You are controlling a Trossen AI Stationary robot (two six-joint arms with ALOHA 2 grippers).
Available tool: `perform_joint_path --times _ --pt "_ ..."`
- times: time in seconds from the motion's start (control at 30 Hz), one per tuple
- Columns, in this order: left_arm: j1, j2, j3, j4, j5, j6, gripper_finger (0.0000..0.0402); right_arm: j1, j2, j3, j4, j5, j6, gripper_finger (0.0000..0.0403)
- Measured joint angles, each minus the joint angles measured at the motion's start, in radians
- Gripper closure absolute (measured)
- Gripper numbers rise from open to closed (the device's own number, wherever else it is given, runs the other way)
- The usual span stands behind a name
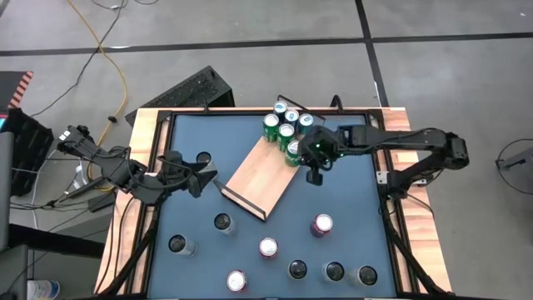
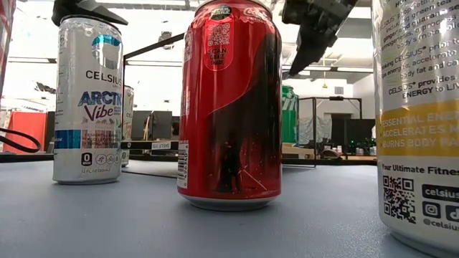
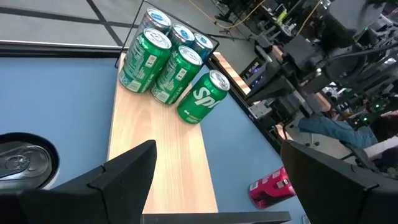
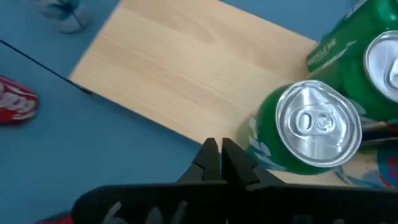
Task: Place canned beverage on shelf
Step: Put green soda can on the shelf aligned with the other green soda cans
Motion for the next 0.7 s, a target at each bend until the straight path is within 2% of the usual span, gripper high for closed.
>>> perform_joint_path --times 0.23,0.53,0.7 --pt "0.0 0.0 0.0 -0.017 0.008 -0.014 0.0072 -0.02 0.069 0.0 -0.025 0.078 0.013 0.0402" --pt "0.0 0.0 0.0 -0.036 0.043 -0.017 0.0072 -0.037 0.073 0.001 -0.072 0.226 0.031 0.0403" --pt "0.0 0.0 0.0 -0.041 0.043 -0.019 0.0072 -0.025 0.06 0.002 -0.083 0.242 0.068 0.0403"
